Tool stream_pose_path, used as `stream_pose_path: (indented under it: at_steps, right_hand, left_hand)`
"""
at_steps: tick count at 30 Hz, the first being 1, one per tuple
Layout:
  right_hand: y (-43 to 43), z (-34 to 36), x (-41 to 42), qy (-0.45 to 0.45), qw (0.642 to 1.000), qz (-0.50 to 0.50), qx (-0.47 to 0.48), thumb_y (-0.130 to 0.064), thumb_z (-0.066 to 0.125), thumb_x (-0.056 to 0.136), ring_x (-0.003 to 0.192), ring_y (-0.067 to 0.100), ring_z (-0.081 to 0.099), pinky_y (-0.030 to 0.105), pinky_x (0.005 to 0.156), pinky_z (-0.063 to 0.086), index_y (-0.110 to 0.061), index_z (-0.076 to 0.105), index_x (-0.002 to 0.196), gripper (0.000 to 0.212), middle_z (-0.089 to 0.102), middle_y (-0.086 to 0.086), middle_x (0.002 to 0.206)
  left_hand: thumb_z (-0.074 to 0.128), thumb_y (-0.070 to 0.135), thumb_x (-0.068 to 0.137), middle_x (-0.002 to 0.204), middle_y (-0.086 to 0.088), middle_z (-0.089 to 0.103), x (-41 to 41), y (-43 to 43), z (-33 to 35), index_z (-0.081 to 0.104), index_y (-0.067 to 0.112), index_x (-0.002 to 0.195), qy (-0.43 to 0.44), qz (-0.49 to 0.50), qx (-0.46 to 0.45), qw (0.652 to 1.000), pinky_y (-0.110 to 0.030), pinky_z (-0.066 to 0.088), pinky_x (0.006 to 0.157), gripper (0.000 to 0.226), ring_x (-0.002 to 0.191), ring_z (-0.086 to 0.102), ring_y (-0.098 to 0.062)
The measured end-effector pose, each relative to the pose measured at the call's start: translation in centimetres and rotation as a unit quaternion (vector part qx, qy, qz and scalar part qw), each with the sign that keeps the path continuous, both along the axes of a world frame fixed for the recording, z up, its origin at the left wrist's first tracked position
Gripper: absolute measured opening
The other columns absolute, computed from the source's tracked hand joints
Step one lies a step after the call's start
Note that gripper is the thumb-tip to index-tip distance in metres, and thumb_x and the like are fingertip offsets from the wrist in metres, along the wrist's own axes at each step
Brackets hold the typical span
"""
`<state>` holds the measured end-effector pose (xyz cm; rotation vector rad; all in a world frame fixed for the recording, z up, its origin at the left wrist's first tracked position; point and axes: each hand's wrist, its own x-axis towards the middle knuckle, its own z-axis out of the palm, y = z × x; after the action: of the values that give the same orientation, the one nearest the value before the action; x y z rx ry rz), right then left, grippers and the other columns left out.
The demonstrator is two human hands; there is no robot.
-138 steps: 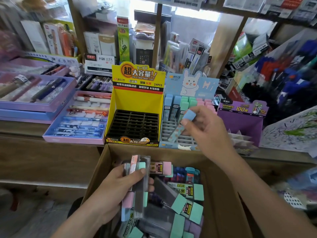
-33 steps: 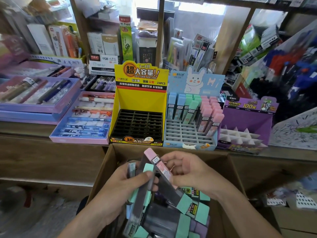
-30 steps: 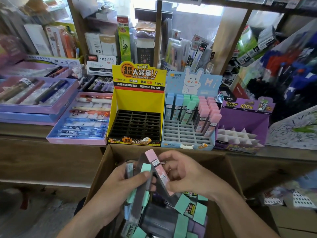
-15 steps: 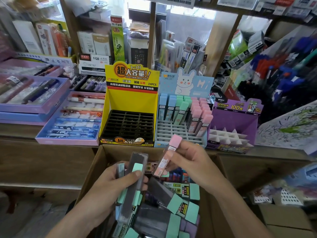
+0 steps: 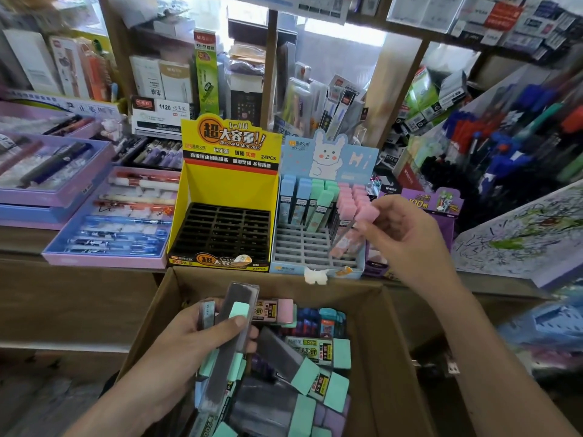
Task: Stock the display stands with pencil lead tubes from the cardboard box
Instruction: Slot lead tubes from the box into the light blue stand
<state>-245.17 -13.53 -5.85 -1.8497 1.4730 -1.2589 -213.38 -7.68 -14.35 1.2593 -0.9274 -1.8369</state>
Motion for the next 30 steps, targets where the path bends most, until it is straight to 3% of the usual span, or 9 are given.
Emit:
stream_pose_path:
  at_steps: [4,9,12,18,22,30]
  right_hand:
    - [-1.2,1.0,-0.7,0.052,0.998,-0.016,-0.029,-0.018,0.070,0.097,0.082,0.015,0.065,0.027,0.076,0.056,-0.019,0.072,0.104,0.007,0.071,-0.004,0.088]
    - [-2.0,0.8,-0.8,0.082,0.996,-0.023,-0.031,-0.015,0.074,0.094,0.087,0.017,0.067,0.031,0.081,0.057,-0.013,0.074,0.107,0.013,0.073,0.000,0.093]
    - [-2.1,0.8,-0.7,0.088,0.995,-0.025,-0.047,-0.011,0.076,0.092,0.083,0.008,0.064,0.024,0.079,0.055,-0.017,0.073,0.105,0.015,0.071,-0.010,0.091]
    - [-2.1,0.8,-0.6,0.102,0.993,-0.015,-0.063,-0.009,0.077,0.089,0.085,-0.001,0.061,0.009,0.078,0.047,-0.023,0.071,0.102,0.020,0.070,-0.003,0.095]
    - [-2.2,0.8,-0.7,0.108,0.992,-0.016,-0.070,-0.014,0.078,0.089,0.095,0.007,0.064,0.014,0.085,0.049,-0.025,0.071,0.101,0.018,0.071,-0.003,0.099]
    - [-2.4,0.8,-0.9,0.119,0.990,-0.028,-0.072,-0.014,0.079,0.089,0.093,0.003,0.065,0.009,0.083,0.049,-0.026,0.073,0.101,0.019,0.071,-0.012,0.097]
  left_hand:
    - [0.071,0.020,0.088,0.105,-0.022,0.077,0.1,0.0,0.1,0.069,0.004,0.122,0.001,-0.002,0.003,1.000,-0.039,0.061,0.073,0.037,0.093,0.077,-0.034]
    - [0.072,0.019,0.087,0.106,-0.024,0.077,0.1,0.0,0.1,0.069,0.005,0.122,0.006,0.002,0.007,1.000,-0.046,0.060,0.081,0.038,0.094,0.076,-0.036]
    - [0.072,0.018,0.087,0.105,-0.026,0.076,0.0,0.1,0.2,0.070,0.004,0.119,0.007,0.004,0.004,1.000,-0.050,0.060,0.087,0.035,0.092,0.076,-0.036]
    - [0.071,0.017,0.090,0.106,-0.025,0.076,0.0,0.1,0.3,0.070,0.005,0.119,0.000,0.004,0.009,1.000,-0.051,0.060,0.089,0.032,0.094,0.076,-0.036]
    - [0.072,0.018,0.089,0.106,-0.024,0.076,-0.1,0.0,0.2,0.071,0.006,0.119,-0.002,0.004,0.010,1.000,-0.050,0.061,0.086,0.032,0.093,0.076,-0.036]
    - [0.074,0.021,0.085,0.108,-0.024,0.076,0.0,0.0,0.2,0.072,0.009,0.119,-0.005,0.000,0.011,1.000,-0.051,0.059,0.088,0.036,0.097,0.076,-0.038]
